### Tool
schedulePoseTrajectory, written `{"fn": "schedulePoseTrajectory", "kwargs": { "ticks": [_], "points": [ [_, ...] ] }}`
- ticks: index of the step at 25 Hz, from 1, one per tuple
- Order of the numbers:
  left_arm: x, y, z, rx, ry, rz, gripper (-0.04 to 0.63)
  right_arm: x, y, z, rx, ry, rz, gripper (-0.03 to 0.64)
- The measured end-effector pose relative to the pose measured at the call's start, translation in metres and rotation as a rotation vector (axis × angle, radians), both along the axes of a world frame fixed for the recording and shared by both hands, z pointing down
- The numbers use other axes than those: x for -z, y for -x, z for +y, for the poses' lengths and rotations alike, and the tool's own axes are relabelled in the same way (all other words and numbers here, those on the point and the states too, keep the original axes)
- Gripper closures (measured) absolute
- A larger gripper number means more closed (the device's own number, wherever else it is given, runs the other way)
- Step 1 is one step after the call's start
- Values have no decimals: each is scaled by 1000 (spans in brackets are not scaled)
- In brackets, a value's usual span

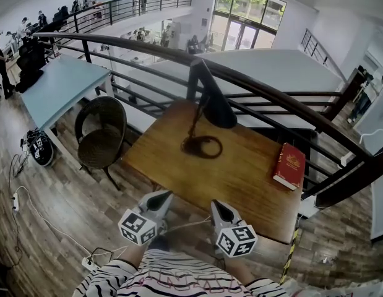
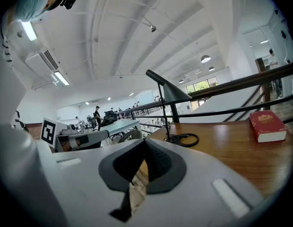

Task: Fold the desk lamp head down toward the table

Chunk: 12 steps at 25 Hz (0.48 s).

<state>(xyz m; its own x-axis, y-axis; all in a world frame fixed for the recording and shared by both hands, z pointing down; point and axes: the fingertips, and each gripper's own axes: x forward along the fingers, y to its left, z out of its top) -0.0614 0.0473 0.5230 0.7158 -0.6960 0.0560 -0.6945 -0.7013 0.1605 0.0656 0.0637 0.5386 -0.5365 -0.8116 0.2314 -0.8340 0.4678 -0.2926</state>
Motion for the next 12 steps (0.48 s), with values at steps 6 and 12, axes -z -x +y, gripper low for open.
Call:
{"fn": "schedulePoseTrajectory", "kwargs": {
  "ticks": [6, 12],
  "points": [
    [-7, -6, 18, -4, 12, 0, 594, -4, -5, 18, -2, 0, 5, 617],
    [-13, -10, 28, -11, 14, 0, 594, -13, -8, 28, -1, 16, 3, 617]
  ]
}}
